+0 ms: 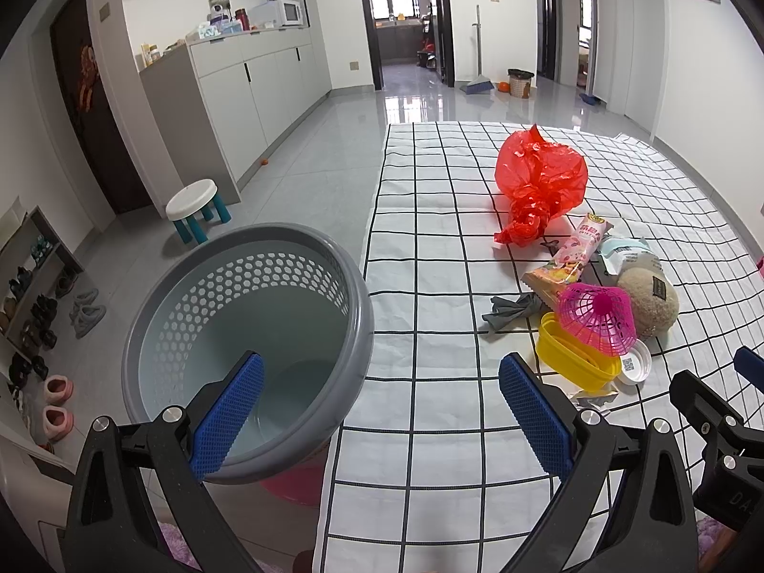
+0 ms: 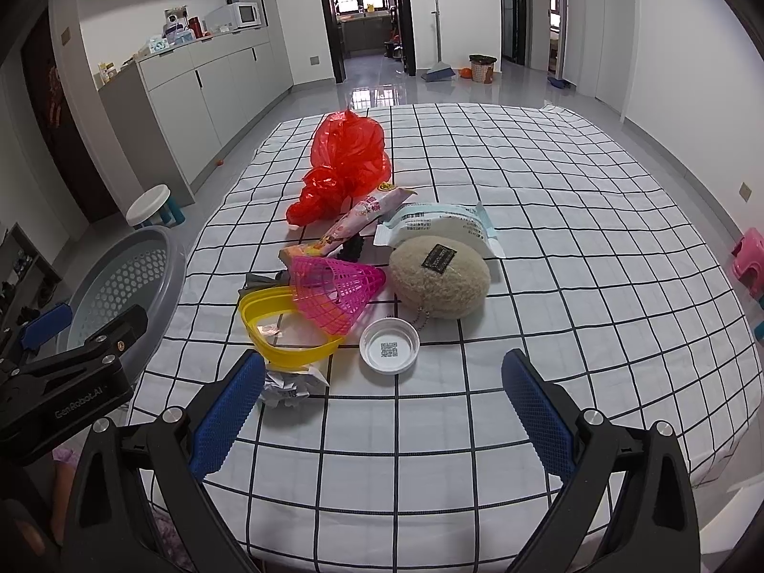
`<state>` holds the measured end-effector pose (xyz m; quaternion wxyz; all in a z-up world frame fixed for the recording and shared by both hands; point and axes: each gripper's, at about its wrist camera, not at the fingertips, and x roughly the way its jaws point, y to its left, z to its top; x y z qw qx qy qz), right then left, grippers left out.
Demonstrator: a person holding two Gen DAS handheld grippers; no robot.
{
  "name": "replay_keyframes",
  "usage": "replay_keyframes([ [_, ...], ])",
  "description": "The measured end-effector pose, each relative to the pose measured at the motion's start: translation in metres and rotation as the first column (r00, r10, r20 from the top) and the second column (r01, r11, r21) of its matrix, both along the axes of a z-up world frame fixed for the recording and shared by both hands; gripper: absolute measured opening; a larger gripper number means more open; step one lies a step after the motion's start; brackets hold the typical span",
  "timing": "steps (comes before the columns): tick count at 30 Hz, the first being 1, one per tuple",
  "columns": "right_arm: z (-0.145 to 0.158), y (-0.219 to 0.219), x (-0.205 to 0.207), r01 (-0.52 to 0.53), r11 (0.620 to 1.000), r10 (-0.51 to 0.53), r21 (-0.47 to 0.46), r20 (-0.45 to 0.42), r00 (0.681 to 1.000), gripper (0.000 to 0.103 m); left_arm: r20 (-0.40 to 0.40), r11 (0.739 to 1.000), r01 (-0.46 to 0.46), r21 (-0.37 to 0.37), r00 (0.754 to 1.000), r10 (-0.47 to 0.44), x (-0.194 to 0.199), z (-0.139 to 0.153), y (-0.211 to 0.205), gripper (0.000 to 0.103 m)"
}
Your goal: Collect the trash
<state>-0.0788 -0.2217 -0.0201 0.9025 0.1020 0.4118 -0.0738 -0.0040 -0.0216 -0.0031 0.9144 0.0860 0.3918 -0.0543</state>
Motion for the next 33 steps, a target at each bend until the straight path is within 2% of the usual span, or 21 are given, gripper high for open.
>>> replay_keyframes([
  [33, -0.0002, -0.0032, 0.0001, 0.039, 0.998, -0.039, -0.053, 0.0, 0.999, 0.095, -0.005, 1.0, 0.0, 0.011, 1.0, 0.0, -0.002, -0.0043, 0.0001, 0.097],
])
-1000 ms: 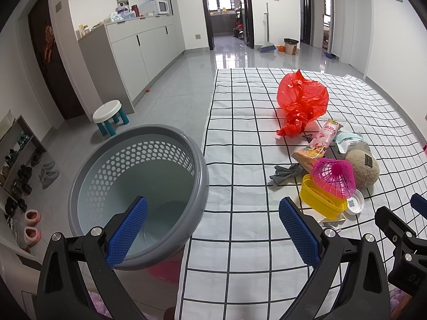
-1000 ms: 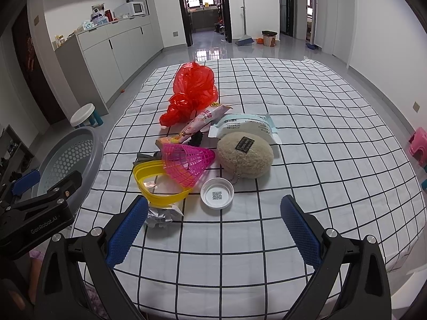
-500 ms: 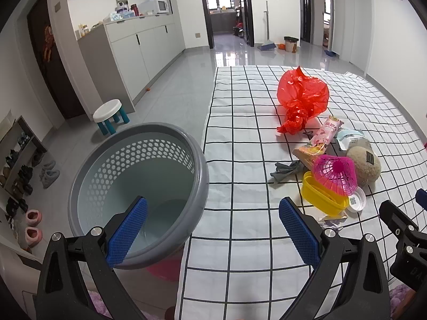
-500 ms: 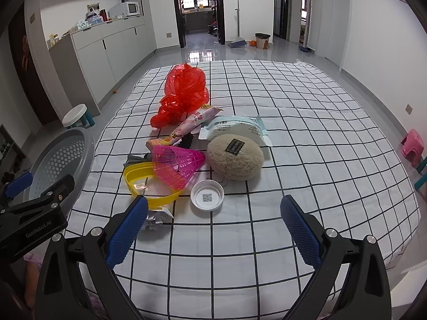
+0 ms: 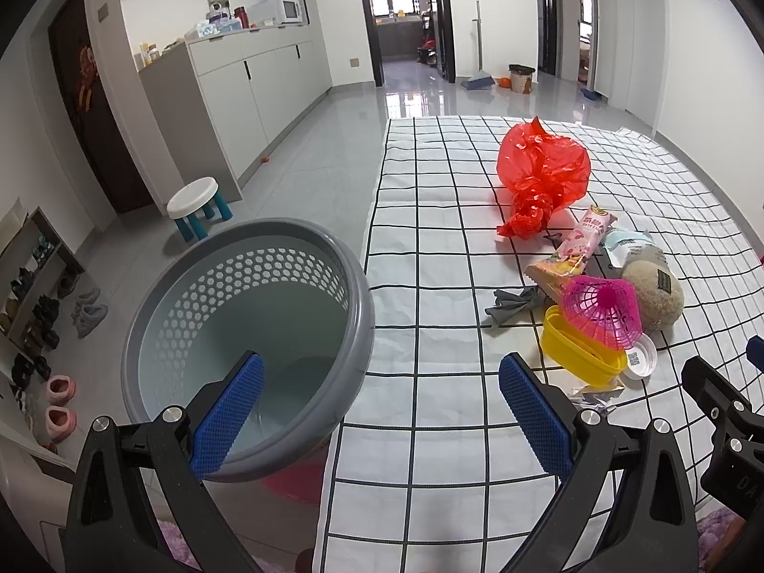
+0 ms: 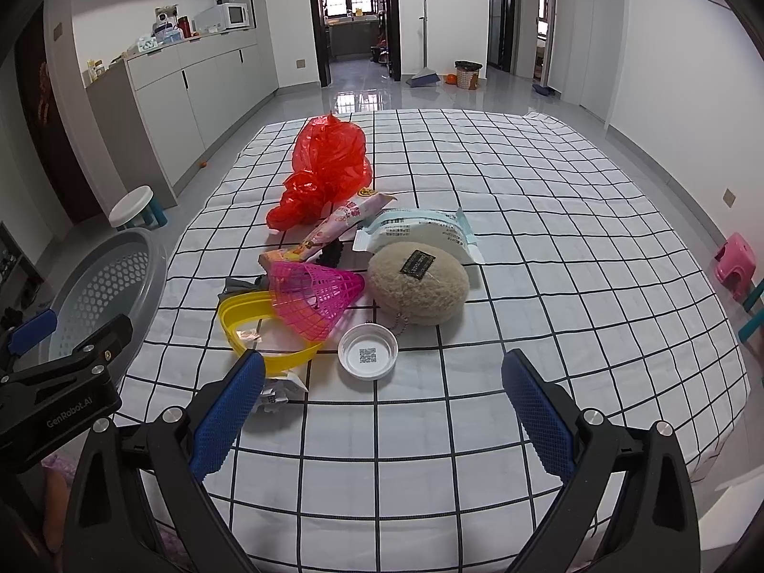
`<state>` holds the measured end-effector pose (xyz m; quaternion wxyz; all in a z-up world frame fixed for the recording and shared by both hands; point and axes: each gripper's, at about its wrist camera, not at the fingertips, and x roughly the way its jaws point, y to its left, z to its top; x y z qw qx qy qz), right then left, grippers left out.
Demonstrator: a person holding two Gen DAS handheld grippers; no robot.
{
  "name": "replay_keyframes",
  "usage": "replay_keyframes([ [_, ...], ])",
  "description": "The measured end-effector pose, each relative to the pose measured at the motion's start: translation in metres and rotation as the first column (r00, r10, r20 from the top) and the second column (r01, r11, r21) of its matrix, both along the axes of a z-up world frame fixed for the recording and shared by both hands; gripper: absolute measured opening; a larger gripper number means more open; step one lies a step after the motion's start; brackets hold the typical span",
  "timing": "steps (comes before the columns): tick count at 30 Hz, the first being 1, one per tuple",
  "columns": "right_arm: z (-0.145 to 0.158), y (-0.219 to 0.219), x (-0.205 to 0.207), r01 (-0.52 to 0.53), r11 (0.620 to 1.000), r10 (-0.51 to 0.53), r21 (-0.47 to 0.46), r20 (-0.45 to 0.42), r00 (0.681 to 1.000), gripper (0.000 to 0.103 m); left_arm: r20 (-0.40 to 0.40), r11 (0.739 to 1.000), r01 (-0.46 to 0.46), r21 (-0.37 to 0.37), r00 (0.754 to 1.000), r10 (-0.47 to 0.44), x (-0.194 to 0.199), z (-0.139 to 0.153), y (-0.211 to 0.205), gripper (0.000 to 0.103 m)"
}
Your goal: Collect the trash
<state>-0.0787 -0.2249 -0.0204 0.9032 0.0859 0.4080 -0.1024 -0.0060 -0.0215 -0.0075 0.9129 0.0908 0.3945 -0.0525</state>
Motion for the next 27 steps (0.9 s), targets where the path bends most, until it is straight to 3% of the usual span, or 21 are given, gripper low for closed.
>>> replay_keyframes([
  [24, -0.028, -0.02, 0.0, -0.039, 0.991, 0.042, 0.126, -0.023, 0.999, 0.095, -0.027, 1.0, 0.007, -0.002, 1.0, -0.007, 0.006, -0.012, 0.002, 0.097],
  [27, -0.037, -0.024, 0.008, -0.041, 0.991, 0.049, 0.126, -0.06, 0.997, 0.095, -0.039, 1.0, 0.006, 0.0, 0.999, -0.006, 0.009, -0.017, 0.0, 0.097],
])
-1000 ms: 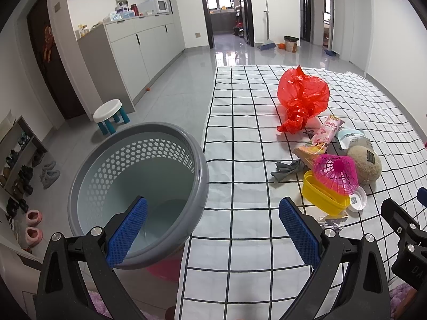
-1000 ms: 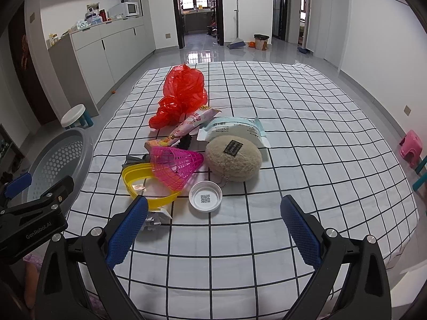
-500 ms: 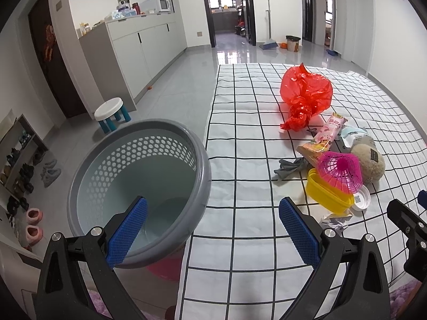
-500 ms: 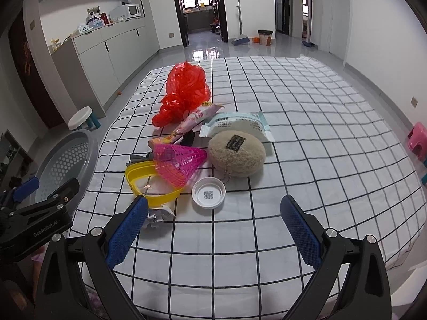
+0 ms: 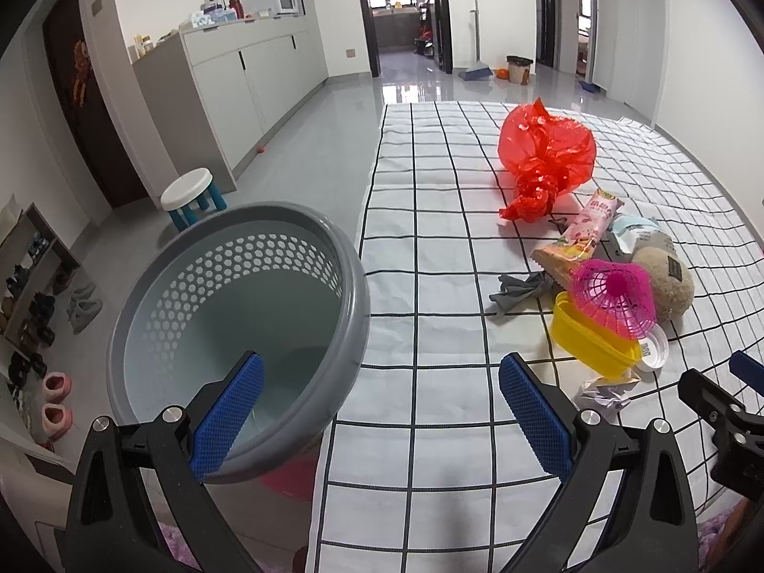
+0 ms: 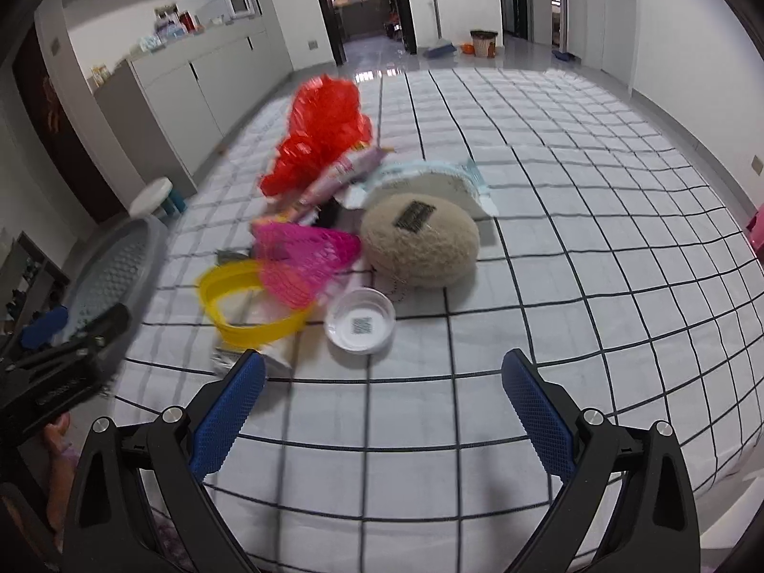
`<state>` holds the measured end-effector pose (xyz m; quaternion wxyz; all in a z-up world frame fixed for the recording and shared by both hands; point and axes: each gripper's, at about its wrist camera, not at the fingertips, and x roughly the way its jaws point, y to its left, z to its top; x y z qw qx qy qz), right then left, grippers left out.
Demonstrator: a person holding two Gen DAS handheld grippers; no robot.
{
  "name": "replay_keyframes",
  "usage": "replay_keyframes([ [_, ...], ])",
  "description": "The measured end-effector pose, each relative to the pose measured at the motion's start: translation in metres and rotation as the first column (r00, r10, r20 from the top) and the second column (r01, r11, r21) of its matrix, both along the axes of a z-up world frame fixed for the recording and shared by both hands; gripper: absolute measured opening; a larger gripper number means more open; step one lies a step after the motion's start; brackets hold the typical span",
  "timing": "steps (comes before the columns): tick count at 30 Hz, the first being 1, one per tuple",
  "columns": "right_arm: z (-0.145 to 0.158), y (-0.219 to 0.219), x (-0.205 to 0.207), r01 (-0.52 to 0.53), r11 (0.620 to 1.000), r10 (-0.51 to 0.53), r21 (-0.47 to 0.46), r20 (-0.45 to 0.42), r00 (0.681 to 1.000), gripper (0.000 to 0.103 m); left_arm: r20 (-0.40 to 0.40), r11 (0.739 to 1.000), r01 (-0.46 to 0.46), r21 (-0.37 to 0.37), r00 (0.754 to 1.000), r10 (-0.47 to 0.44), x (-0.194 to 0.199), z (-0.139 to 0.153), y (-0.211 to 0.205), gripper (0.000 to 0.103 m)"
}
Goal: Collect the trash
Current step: 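Move the right tool toward the white bottle cap and close on it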
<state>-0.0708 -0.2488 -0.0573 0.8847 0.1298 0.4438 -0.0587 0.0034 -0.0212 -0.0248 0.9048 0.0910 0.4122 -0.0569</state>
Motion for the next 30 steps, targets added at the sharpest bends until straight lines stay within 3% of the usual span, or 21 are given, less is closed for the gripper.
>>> replay_keyframes([
  [5, -0.015, -0.005, 0.012, -0.021, 1.0, 0.02, -0.015, -0.07, 0.997, 0.095, -0.006, 1.0, 0.008, 0.008, 1.0, -0.008, 0.002, -0.004, -0.004, 0.097],
  [14, -0.028, -0.004, 0.032, -0.045, 0.998, 0.04, -0.052, -0.107, 0.993, 0.094, -0.015, 0.999, 0.03, 0.042, 0.999, -0.03, 0.002, -0.015, -0.015, 0.097],
  [24, -0.03, 0.013, 0.046, -0.105, 0.988, 0.094, -0.11, -0.102, 0.99, 0.093, -0.026, 0.997, 0.067, -0.034, 0.997, -0.068, 0.001, -0.015, -0.016, 0.097],
  [28, -0.032, 0.014, 0.05, -0.11, 0.987, 0.097, -0.115, -0.112, 0.989, 0.075, -0.018, 0.996, 0.076, -0.034, 0.997, -0.077, 0.0, -0.013, -0.017, 0.097],
  [30, -0.033, 0.016, 0.052, -0.115, 0.986, 0.101, -0.123, -0.114, 0.988, 0.075, -0.016, 0.996, 0.082, -0.035, 0.996, -0.082, -0.001, -0.012, -0.018, 0.097],
])
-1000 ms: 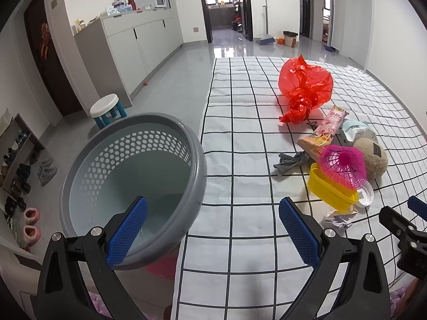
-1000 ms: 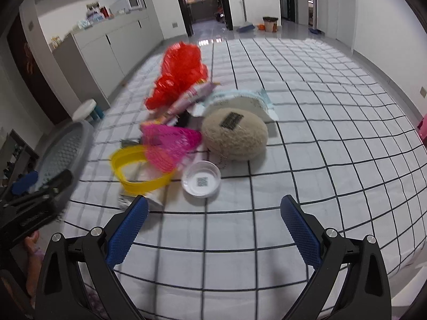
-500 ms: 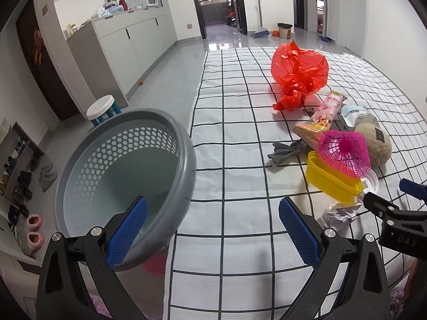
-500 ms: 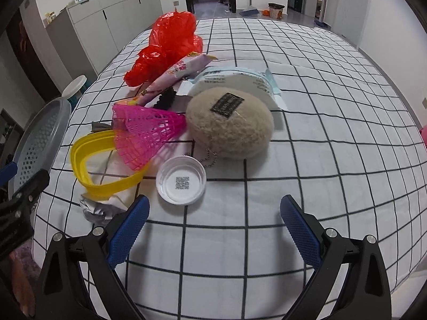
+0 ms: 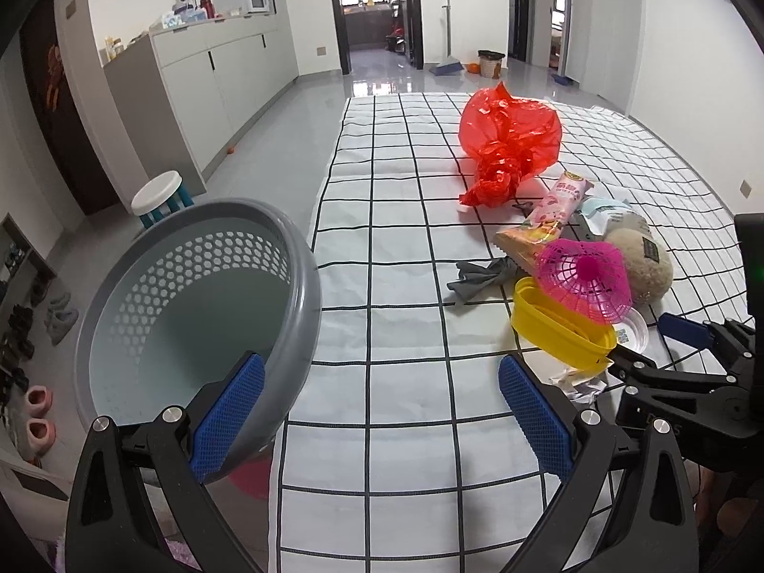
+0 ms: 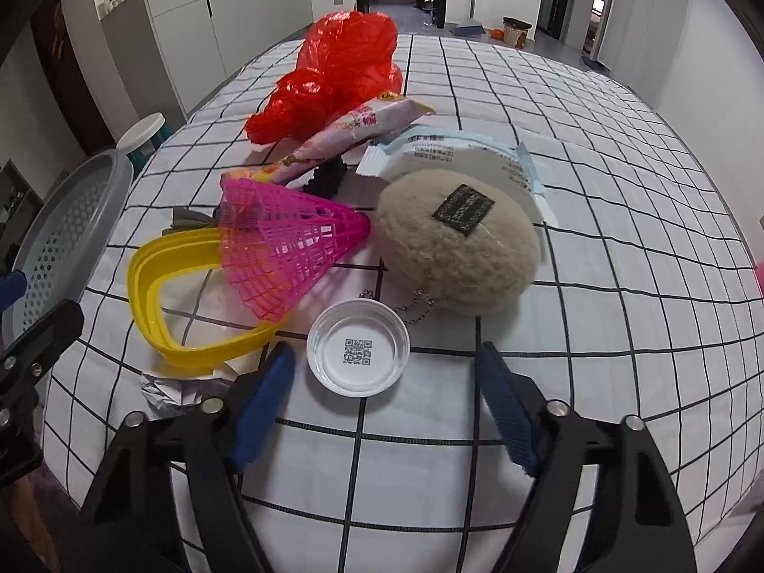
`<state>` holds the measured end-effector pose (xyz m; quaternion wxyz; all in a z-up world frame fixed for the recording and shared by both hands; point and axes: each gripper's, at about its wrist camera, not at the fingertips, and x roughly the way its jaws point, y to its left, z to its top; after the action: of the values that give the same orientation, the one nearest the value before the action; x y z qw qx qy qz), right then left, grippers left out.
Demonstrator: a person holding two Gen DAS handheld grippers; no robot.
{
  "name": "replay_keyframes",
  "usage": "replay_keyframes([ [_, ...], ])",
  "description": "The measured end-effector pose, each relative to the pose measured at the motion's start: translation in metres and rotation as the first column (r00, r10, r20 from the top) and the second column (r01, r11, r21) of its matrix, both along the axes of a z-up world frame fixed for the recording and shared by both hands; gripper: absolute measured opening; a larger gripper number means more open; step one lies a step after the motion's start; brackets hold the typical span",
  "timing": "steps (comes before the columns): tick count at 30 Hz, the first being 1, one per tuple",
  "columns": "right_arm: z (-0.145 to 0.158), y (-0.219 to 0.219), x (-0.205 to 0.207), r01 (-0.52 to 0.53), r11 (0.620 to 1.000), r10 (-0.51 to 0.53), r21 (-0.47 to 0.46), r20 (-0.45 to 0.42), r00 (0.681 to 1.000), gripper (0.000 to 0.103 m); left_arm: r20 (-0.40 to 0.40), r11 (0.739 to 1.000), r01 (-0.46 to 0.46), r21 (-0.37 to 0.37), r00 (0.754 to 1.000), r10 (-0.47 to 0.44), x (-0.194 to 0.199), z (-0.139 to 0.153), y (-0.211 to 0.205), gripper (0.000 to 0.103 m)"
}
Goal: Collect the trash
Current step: 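Move the right tool toward the white bottle cap and close on it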
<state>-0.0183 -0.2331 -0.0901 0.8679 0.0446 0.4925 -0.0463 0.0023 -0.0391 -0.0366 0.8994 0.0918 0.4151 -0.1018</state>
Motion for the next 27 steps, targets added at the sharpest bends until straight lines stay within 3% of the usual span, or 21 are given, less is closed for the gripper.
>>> replay_keyframes([
  [3, 0.0, 0.003, 0.002, -0.012, 1.0, 0.012, 0.001, 0.003, 1.0, 0.069, -0.009, 1.0, 0.003, -0.02, 1.0, -0.003, 0.001, 0.0, 0.002, 0.097],
  [8, 0.004, 0.01, 0.001, -0.039, 0.999, 0.039, -0.005, 0.018, 0.999, 0.039, -0.006, 1.0, 0.002, -0.019, 1.0, -0.002, 0.0, 0.0, 0.002, 0.097],
  [19, 0.012, -0.002, -0.022, -0.015, 0.998, 0.013, 0.062, 0.033, 0.999, 0.039, 0.004, 0.999, 0.034, 0.01, 0.999, -0.034, -0.012, -0.004, -0.007, 0.097],
  [27, 0.022, -0.019, -0.047, 0.039, 0.996, -0.044, 0.081, 0.058, 0.997, 0.039, -0.031, 0.993, 0.115, -0.021, 0.993, -0.116, -0.03, -0.013, -0.023, 0.097],
])
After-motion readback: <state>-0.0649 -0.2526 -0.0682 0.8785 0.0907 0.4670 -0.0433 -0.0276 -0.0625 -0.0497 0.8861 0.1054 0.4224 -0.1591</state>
